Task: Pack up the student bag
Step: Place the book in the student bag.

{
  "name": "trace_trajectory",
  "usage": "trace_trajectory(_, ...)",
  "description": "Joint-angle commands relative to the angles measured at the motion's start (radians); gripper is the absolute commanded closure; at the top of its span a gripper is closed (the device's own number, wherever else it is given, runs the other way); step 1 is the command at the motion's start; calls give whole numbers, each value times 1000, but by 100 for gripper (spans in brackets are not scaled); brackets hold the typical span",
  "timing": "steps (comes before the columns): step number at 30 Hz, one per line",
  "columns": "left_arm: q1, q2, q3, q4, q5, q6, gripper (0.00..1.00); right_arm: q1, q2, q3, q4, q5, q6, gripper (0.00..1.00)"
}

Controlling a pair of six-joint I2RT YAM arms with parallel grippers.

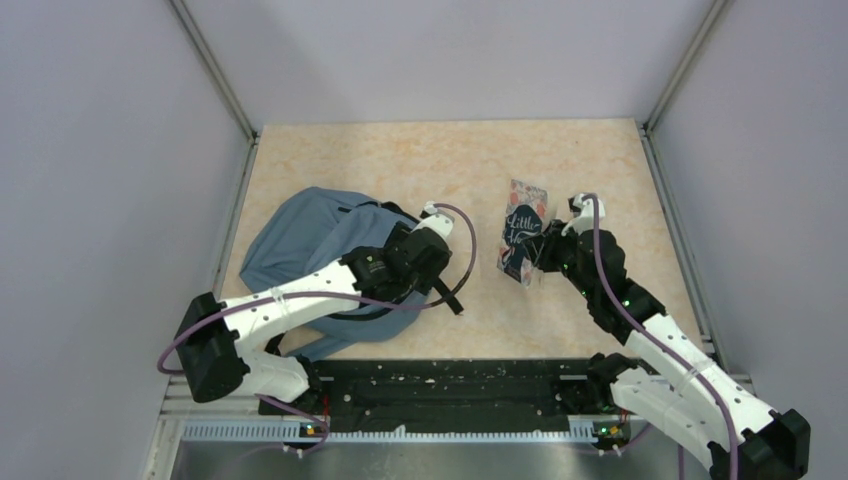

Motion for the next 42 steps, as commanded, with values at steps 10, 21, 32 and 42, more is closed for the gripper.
trace_trajectory(10, -13, 39, 44, -6, -71, 1, 23, 3, -20, 14, 96, -11, -3, 100)
trace_trajectory(21, -14, 118, 83, -39, -67, -20, 22, 3, -25, 12, 94, -10, -10, 100)
trace_trajectory(32, -16, 195, 269, -319, -367, -107, 99, 3, -23, 11, 103, -54, 25, 100)
trace_trajectory(42, 51, 33, 464, -366, -351, 72, 100, 4, 70, -5, 334, -388, 366, 100)
